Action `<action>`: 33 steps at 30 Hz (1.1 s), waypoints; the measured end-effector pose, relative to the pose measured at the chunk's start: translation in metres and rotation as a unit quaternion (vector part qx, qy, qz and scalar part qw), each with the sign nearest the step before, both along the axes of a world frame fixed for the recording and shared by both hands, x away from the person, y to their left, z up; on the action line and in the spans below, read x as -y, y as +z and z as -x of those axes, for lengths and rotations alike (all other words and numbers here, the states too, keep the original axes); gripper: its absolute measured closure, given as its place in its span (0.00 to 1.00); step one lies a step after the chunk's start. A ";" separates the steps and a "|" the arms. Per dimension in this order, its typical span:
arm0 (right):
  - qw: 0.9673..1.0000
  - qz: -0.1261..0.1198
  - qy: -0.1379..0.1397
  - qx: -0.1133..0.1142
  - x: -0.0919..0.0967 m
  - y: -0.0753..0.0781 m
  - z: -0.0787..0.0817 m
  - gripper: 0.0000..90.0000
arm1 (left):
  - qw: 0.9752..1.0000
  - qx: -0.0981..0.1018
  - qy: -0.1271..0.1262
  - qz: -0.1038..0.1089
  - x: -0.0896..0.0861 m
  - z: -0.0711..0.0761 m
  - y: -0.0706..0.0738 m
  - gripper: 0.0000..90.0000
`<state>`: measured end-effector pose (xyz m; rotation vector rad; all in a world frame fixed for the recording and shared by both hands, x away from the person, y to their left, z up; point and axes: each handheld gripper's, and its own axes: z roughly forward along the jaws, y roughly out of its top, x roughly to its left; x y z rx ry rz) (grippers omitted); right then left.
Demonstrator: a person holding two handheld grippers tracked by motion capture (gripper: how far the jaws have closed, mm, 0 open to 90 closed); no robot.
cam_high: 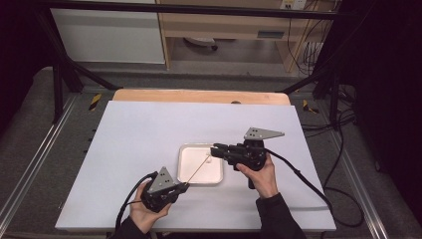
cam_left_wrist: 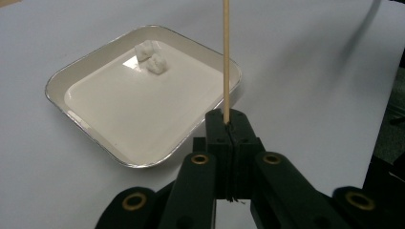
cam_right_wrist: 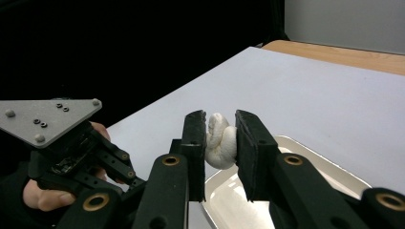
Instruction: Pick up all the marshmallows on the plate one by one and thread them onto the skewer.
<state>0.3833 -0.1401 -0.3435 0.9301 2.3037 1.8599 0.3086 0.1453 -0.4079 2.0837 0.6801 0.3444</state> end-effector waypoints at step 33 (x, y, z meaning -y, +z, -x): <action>0.999 0.012 0.046 -0.017 -0.012 -0.013 0.006 0.89 | 0.999 0.018 -0.007 -0.041 0.004 0.000 -0.006 0.99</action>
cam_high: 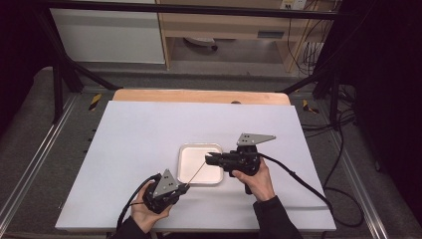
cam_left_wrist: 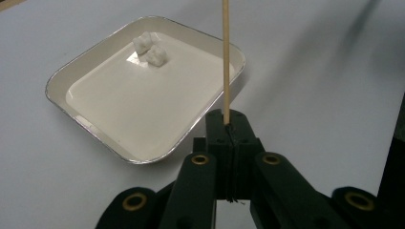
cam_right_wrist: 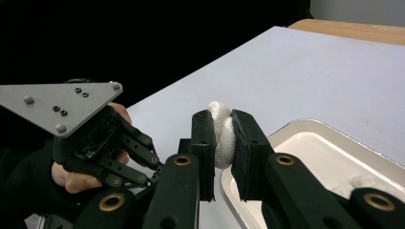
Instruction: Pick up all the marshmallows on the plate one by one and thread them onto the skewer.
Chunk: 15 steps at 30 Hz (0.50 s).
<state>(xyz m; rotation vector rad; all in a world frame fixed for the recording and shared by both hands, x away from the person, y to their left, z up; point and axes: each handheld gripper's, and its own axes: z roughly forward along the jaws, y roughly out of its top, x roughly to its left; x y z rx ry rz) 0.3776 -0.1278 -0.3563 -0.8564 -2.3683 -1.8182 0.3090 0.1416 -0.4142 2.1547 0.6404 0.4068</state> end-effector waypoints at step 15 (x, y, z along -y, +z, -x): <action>1.000 0.000 0.005 0.005 -0.005 -0.006 0.004 0.90 | 1.000 0.002 0.005 0.001 -0.001 0.000 0.000 0.99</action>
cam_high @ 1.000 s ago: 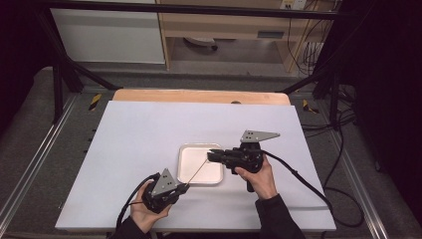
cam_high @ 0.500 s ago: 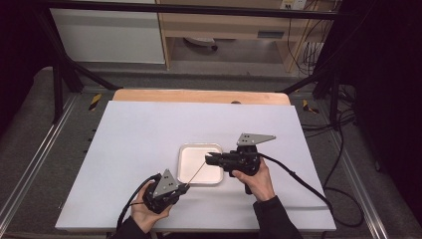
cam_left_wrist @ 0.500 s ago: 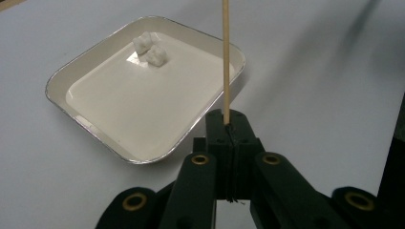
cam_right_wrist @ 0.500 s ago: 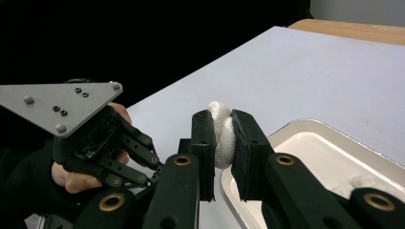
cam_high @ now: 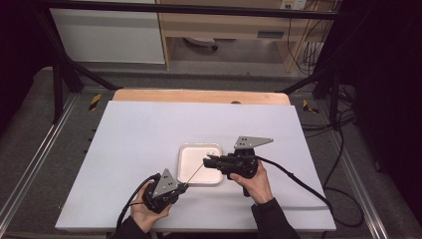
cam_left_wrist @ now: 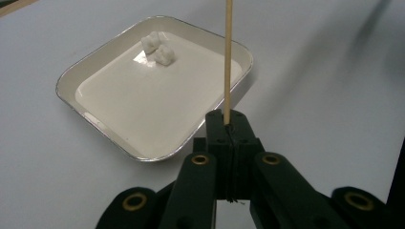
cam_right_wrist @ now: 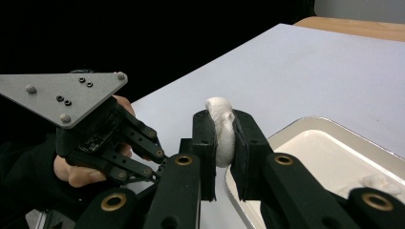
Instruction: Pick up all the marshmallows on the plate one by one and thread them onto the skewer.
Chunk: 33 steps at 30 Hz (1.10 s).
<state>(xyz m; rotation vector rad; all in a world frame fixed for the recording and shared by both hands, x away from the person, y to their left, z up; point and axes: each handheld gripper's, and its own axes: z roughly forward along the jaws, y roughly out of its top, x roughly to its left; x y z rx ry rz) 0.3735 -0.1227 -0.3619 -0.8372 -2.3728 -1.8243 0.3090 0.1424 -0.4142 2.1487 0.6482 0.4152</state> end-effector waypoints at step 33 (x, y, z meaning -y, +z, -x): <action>1.000 0.002 0.012 -0.013 -0.008 -0.010 0.001 0.91 | 1.000 0.007 -0.005 -0.006 0.003 -0.001 0.003 0.99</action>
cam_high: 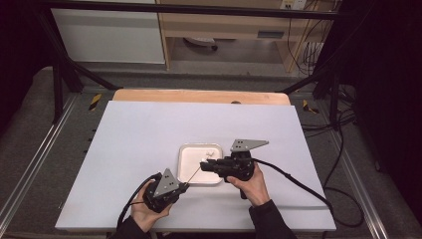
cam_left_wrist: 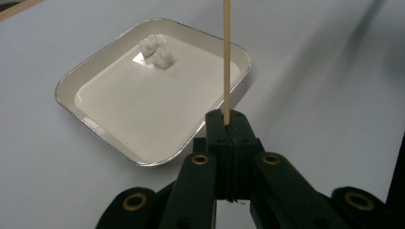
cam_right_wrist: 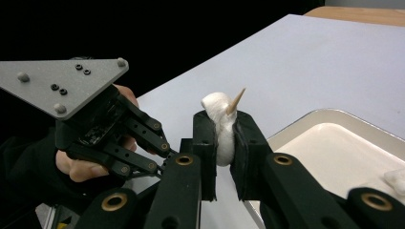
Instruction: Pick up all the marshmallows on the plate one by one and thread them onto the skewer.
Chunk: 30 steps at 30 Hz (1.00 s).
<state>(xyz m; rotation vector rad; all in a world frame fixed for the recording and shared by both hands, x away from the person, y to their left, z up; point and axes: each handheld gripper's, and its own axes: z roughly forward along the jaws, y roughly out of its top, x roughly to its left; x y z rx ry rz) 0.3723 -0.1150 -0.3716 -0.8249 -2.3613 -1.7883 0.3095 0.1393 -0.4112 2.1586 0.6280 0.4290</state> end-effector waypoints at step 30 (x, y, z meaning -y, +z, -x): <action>0.999 0.031 0.010 -0.017 -0.025 -0.024 0.006 0.71 | 0.999 -0.009 0.023 0.043 -0.001 -0.006 0.003 0.99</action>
